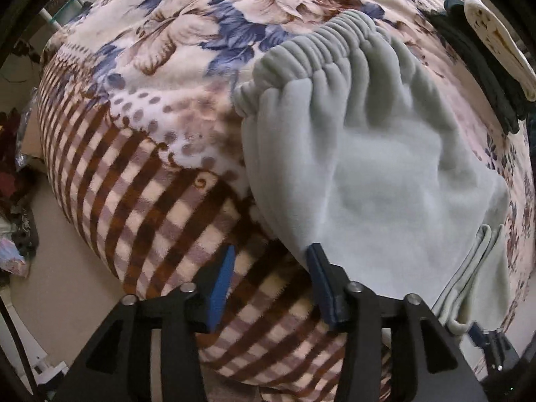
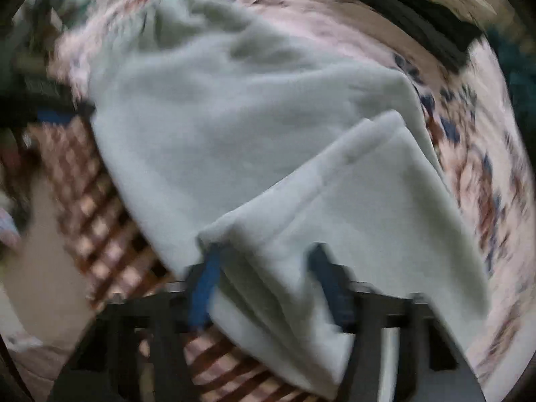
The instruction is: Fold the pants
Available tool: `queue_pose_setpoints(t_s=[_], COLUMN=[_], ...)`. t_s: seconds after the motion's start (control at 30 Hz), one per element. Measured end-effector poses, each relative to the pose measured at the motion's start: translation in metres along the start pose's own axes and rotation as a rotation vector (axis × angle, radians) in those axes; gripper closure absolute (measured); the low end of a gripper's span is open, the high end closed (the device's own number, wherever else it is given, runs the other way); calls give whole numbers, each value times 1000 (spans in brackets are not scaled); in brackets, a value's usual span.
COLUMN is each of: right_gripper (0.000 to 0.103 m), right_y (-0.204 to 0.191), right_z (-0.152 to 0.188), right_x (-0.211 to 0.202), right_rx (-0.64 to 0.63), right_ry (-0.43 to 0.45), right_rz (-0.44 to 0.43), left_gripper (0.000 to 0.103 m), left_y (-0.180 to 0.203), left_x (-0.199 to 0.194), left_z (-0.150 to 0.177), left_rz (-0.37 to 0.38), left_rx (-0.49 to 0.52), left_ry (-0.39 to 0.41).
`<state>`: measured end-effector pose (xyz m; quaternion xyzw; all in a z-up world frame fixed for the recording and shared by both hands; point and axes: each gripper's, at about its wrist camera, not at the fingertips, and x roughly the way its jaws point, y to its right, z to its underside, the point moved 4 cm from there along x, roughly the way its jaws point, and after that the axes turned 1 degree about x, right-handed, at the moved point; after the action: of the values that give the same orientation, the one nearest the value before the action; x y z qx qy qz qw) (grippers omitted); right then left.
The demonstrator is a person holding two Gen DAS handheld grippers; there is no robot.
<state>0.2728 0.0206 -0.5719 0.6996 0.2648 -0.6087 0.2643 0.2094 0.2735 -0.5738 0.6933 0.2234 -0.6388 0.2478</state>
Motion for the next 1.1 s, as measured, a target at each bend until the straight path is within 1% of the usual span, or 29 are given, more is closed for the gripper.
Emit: queue_pose_setpoints(t_s=[0.03, 0.1, 0.13, 0.23, 0.27, 0.43, 0.5, 0.57, 0.6, 0.63, 0.67, 0.73, 0.77, 0.8, 0.83, 0.9, 0.93, 0.97, 1.0, 1.07, 1.1], right_gripper=[75, 91, 91, 92, 92, 92, 92, 91, 86, 85, 82, 47, 12, 7, 7, 7, 7, 7, 7, 7, 7], right_y=[-5, -7, -7, -12, -15, -29, -34, -32, -28, -22, -18, -4, 3, 17, 26, 42, 51, 57, 66, 81, 89], right_z=[-1, -2, -2, -2, -2, -4, -5, -6, -7, -9, -11, -13, -12, -11, -9, -5, -1, 2, 6, 11, 17], right_x=[6, 5, 2, -10, -11, -16, -13, 2, 6, 8, 8, 3, 0, -3, -5, -12, -15, -17, -18, -13, -7], right_rx=[-30, -57, -64, -72, -77, -110, -110, -94, -76, -15, 16, 117, 174, 281, 344, 456, 503, 532, 570, 616, 655], right_ry=[-10, 9, 21, 48, 50, 45, 31, -28, -44, -55, -60, -53, -44, -36, -30, -9, 3, 10, 15, -4, -34], right_rz=[35, 78, 97, 97, 98, 91, 87, 69, 56, 11, -14, -105, -153, -215, -249, -294, -293, -283, -256, -220, -194], left_gripper=[55, 54, 54, 52, 52, 51, 51, 51, 51, 51, 51, 50, 35, 23, 23, 23, 23, 23, 23, 22, 22], left_y=[-1, -4, -5, -6, -15, -13, -14, -16, -19, -27, -33, -52, -62, -68, -75, -83, -82, -82, -77, -71, -67], left_x=[2, 4, 5, 9, 8, 13, 14, 12, 10, 6, 3, 1, 3, 7, 14, 25, 30, 38, 43, 53, 54], left_z=[0, 1, 1, 2, 2, 1, 0, -2, 0, -2, -2, -5, -9, -12, -18, -30, -35, -44, -49, -65, -71], left_rz=[7, 25, 39, 57, 64, 84, 95, 123, 146, 191, 224, 339, 406, 464, 529, 574, 578, 566, 563, 557, 557], left_rx=[-2, -9, -19, -27, -28, -22, -29, -50, -69, -105, -135, -246, -310, -351, -405, -454, -457, -459, -457, -459, -454], left_ry=[1, -2, -3, -9, -13, -16, -15, -12, -5, 11, 22, 62, 87, 94, 91, 109, 112, 114, 117, 118, 124])
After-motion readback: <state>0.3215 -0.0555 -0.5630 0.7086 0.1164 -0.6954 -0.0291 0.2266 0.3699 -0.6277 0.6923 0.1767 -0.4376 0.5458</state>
